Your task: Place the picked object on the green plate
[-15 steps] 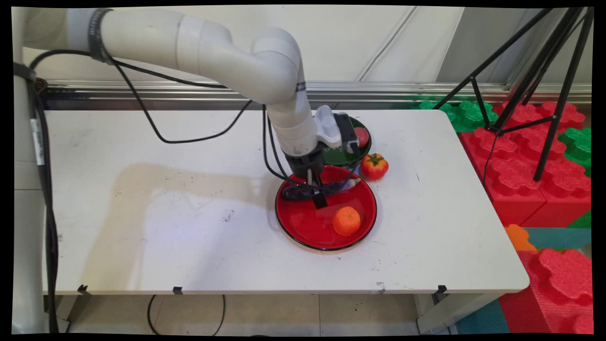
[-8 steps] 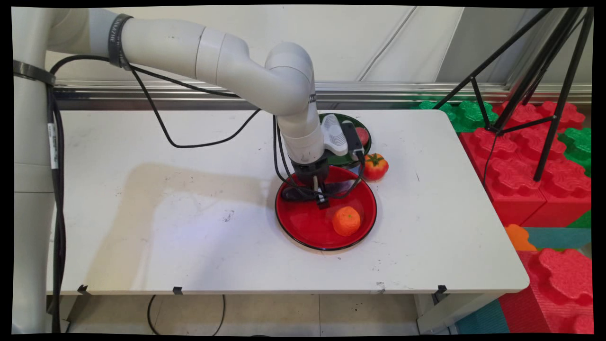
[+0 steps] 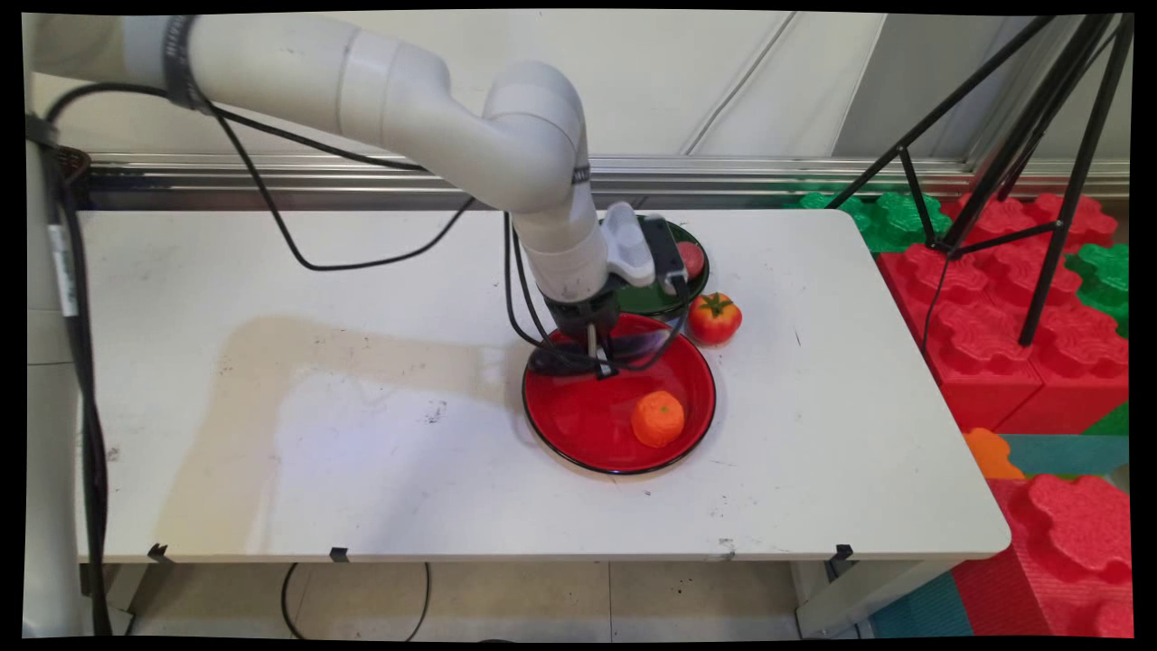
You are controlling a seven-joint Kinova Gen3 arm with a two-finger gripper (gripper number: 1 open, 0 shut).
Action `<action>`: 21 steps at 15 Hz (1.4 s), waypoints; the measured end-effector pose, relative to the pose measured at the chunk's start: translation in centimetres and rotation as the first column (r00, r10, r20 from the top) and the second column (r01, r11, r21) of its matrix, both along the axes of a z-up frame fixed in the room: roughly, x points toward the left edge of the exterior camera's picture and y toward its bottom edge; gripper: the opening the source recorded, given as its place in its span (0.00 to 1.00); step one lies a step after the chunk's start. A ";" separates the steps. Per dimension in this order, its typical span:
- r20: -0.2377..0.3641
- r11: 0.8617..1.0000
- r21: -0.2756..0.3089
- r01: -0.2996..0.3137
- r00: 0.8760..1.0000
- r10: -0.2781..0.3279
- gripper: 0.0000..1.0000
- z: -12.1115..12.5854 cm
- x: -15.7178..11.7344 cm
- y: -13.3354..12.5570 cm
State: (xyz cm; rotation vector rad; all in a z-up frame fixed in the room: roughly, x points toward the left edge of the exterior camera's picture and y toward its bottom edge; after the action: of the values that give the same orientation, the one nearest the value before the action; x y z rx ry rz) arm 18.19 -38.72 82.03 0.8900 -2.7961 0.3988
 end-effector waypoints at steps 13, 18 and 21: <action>-0.094 0.971 -0.193 -0.141 0.988 0.125 0.00 9.8 1.8 -2.8; -0.083 0.956 -0.233 -0.178 0.983 0.163 0.00 9.0 2.0 -7.0; -0.075 0.952 -0.242 -0.189 0.982 0.175 0.00 8.0 2.2 -9.0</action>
State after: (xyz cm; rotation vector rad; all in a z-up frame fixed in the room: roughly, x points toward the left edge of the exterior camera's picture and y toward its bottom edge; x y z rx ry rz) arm 20.35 -47.74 90.03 1.0827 -2.5499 0.7248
